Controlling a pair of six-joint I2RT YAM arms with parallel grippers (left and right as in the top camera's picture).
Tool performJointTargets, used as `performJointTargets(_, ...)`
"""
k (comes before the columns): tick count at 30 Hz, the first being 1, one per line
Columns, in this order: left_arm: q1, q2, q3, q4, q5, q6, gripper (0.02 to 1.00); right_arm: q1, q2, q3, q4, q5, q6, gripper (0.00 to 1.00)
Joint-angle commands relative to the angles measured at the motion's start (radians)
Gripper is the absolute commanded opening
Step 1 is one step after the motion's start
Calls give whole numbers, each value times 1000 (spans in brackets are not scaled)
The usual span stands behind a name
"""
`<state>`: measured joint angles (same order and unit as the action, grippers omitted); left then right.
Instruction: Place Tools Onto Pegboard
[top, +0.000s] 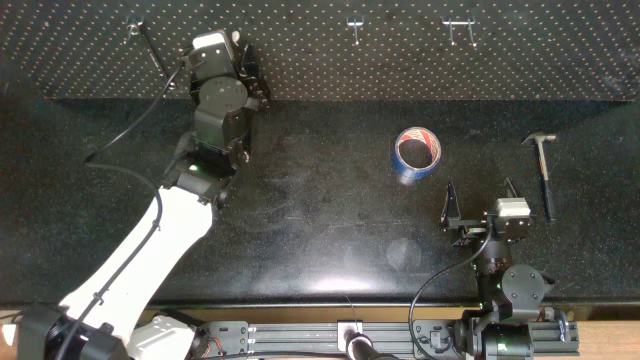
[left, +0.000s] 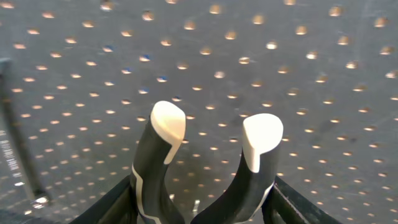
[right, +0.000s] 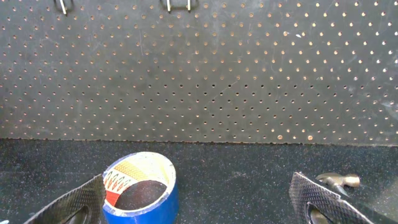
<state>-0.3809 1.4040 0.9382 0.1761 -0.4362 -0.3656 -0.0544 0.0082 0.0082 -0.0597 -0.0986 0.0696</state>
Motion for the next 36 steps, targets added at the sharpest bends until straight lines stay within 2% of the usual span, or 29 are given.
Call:
performJointTargets(1,1,16,5,30,49,8,27,-4,-7,-4,-3,2,-3,974)
performJointTargets(6,1,20,5,101,44,143,29,-4,-7,-4,-3,2,-3,974)
performJointTargets(16,31,130,5,254,18,147,29,-4,-7,-4,-3,2,-3,976)
performJointTargets(32,34,222,5,255,18,146,36,-4,-7,-4,-3,2,-3,974)
performJointTargets(33,34,222,5,255,18,146,308,-4,-7,-4,-3,2,-3,974)
performJointTargets(34,34,222,5,254,18,146,706,-4,-7,-4,-3,2,-3,974)
performJointTargets(35,34,222,5,249,18,146,794,-4,-7,-4,-3,2,-3,974)
performJointTargets(36,34,222,5,243,18,146,842,-4,-7,-4,-3,2,-3,976)
